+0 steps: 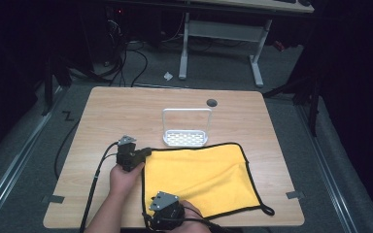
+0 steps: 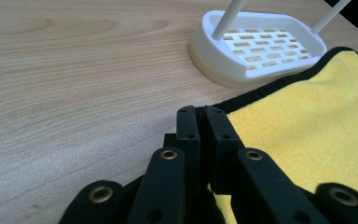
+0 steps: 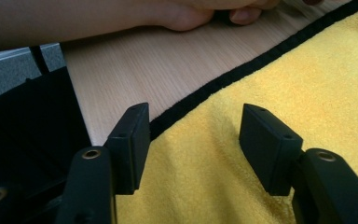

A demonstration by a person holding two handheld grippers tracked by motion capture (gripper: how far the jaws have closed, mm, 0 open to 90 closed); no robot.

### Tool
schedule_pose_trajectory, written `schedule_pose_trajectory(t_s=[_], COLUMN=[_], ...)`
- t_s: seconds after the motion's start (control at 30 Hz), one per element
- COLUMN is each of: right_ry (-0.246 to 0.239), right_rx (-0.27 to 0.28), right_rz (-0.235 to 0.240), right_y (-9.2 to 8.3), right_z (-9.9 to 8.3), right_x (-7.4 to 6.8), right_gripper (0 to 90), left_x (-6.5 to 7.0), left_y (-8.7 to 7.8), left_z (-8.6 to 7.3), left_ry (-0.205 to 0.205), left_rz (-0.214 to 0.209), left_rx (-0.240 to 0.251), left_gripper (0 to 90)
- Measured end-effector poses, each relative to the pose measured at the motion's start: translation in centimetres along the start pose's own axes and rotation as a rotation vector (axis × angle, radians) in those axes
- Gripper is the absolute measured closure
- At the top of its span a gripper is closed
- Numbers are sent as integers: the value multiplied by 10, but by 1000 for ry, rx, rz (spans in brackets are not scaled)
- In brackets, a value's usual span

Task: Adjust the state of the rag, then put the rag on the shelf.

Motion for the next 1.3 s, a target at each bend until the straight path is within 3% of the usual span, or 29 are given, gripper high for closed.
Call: schedule_pose_trajectory(t_s=[0.13, 0.23, 0.43, 0.67, 0.83, 0.93, 0.97, 1.0, 1.07, 1.3], right_ry=[-21, -8, -8, -49, -78, -92, -95, -99, -104, -150], right_rx=[26, 31, -40, -30, -30, 1, 17, 27, 56, 130], right_rz=[-22, 9, 22, -18, -42, -43, -40, -38, -34, 3], right_y=[-5, -7, 7, 5, 2, -6, -9, -12, -18, -15], right_z=[4, 8, 1, 0, -1, 6, 9, 12, 21, 60], right_x=[-4, -7, -8, -8, -6, -10, -12, -13, -16, -37], right_gripper=[439, 464, 457, 745, 817, 817, 817, 816, 815, 813], left_x=[0, 0, 0, 1, 0, -2, -5, -9, -13, -33], left_y=[0, 0, 0, 0, -2, -10, -14, -20, -30, -84], left_z=[0, 0, 0, 0, 0, 2, 2, 3, 4, 21], left_ry=[2, -4, -1, 9, 0, -32, -54, -102, -145, -149], left_rz=[0, -1, -2, -5, -15, -39, -45, -60, -73, -4], left_rx=[0, -1, -4, 2, 7, 60, 76, 109, 144, 219], left_gripper=[847, 847, 848, 849, 850, 855, 856, 857, 858, 858])
Point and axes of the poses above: each handheld gripper's, and its own axes: y roughly forward along the jaws, z roughly out of its top, x roughly to its right, the point moved 3 cm from there along y, roughly forward along the jaws, and after that the axes turned 3 degrees about x, right-handed, at the moved point
